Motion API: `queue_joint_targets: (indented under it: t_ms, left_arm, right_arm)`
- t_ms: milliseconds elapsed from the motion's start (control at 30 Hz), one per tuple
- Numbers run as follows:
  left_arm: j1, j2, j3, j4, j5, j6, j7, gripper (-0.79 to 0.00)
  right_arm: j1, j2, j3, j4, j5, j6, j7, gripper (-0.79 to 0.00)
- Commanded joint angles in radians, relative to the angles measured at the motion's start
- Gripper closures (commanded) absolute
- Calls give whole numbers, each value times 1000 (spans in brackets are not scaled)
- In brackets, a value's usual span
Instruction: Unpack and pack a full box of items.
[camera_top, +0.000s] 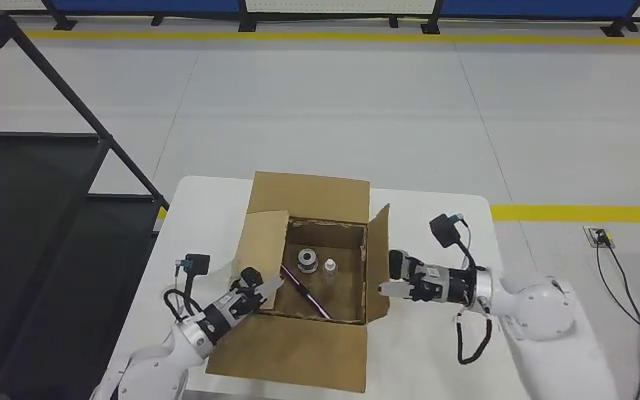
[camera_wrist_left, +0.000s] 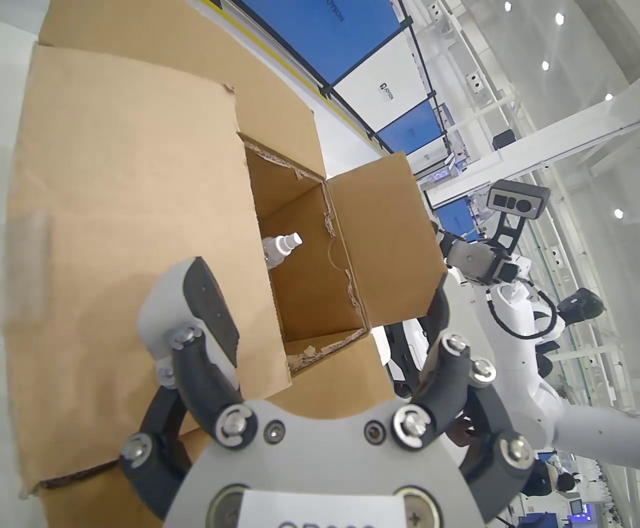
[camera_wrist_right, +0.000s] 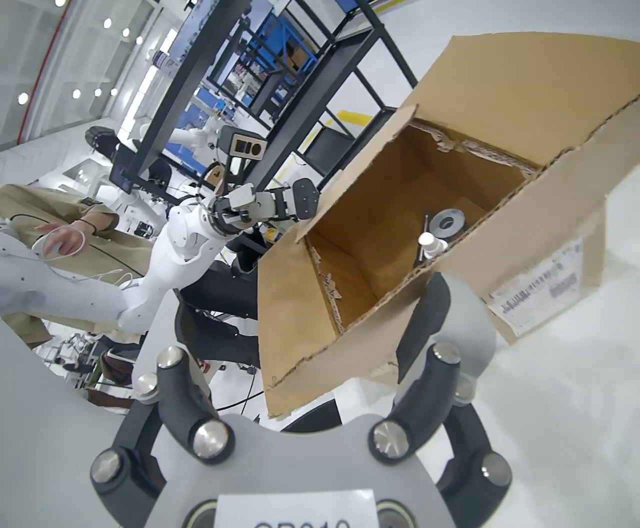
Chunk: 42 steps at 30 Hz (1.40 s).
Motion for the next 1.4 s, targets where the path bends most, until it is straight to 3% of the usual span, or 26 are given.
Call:
queue_joint_targets:
  t_ms: [0, 300, 600, 1100, 1367]
  left_arm:
    - [-4, -1, 5, 7, -4, 7, 7, -785]
    - [-20, -5, 26, 44, -31, 61, 54, -785]
    - [-37, -8, 52, 70, -28, 79, 82, -785]
    - [-54, -10, 68, 81, -22, 103, 94, -785]
    - [-24, -3, 11, 8, -39, 74, 82, -785]
  right_arm:
    - [47, -7, -61, 37, -3, -5, -20, -785]
    - [212, -44, -278, 214, -78, 4, -126, -785]
    - [289, -68, -402, 307, -191, 36, -196, -785]
    - [326, -79, -462, 350, -237, 55, -224, -785]
    - [323, -72, -442, 318, -224, 27, -240, -785]
